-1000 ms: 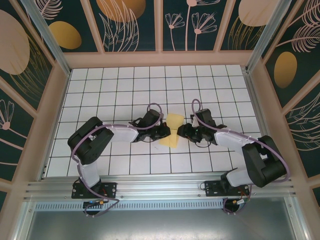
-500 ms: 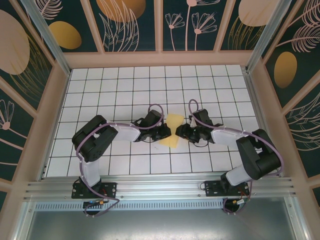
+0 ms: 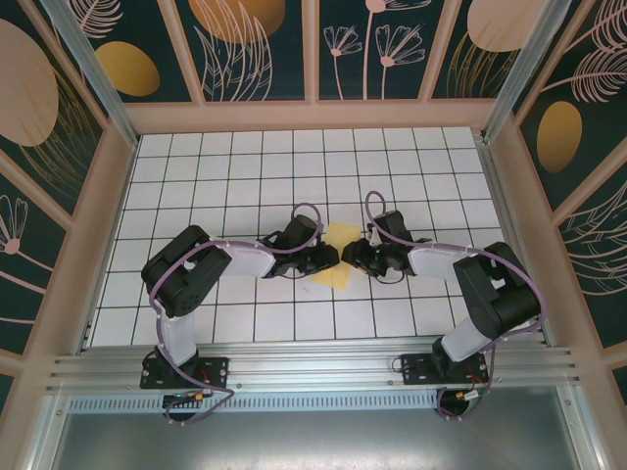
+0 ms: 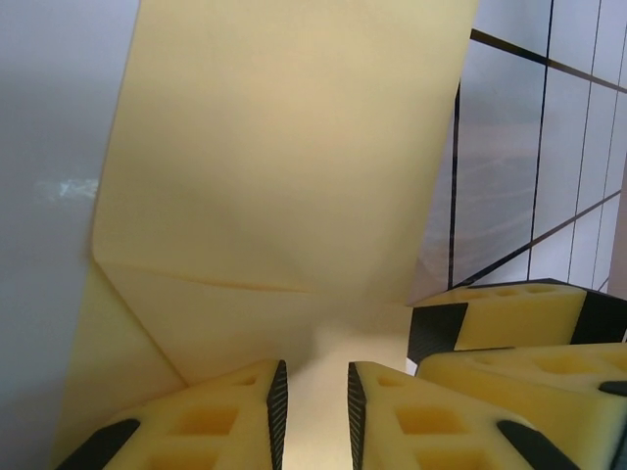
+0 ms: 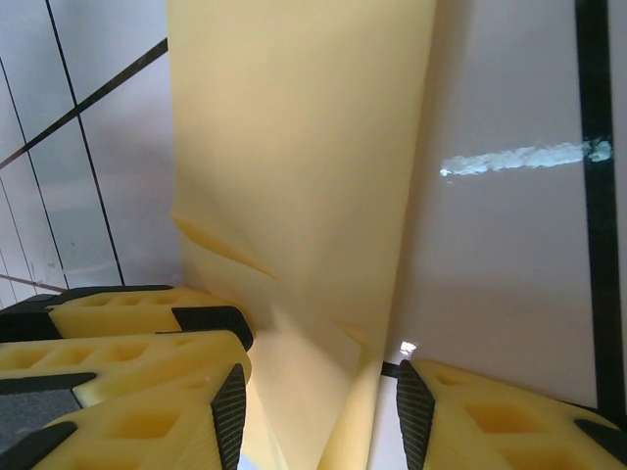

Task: Fold a paper plane with a square sheet of paper (pick it up from the middle)
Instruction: Fold the triangle a second time at the center of the table.

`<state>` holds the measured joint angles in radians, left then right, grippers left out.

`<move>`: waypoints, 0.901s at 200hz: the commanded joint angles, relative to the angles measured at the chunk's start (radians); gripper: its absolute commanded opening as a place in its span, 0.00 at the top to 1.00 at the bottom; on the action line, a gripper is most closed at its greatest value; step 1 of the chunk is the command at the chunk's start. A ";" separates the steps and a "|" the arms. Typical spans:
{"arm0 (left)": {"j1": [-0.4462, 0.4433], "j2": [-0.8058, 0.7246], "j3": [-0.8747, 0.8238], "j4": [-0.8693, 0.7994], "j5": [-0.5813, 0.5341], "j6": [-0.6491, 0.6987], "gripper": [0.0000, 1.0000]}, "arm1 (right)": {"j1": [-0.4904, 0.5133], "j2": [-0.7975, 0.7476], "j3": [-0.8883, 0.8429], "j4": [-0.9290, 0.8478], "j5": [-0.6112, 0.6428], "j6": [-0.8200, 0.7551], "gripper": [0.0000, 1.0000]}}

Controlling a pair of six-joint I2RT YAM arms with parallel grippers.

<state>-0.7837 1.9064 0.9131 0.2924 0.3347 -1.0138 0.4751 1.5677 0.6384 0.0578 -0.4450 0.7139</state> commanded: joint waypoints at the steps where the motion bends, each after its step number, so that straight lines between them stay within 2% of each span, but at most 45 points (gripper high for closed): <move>1: 0.008 -0.035 -0.030 0.015 -0.016 -0.005 0.74 | 0.008 -0.004 0.004 0.051 -0.017 0.013 0.51; 42: 0.008 -0.106 -0.087 0.047 -0.060 -0.035 0.74 | -0.001 -0.002 -0.001 0.053 -0.014 0.015 0.51; 58: 0.008 -0.129 -0.114 0.072 -0.065 -0.046 0.71 | 0.000 -0.003 -0.003 0.056 -0.015 0.016 0.50; 107: 0.008 -0.120 -0.128 0.089 -0.047 -0.049 0.85 | 0.000 -0.006 -0.001 0.052 -0.027 0.010 0.51; 180: 0.008 -0.014 -0.083 0.140 0.009 -0.079 0.89 | -0.001 0.006 -0.009 0.094 -0.057 0.021 0.50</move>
<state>-0.7837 1.8687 0.8108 0.4011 0.3199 -1.0786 0.4751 1.5677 0.6380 0.1059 -0.4732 0.7174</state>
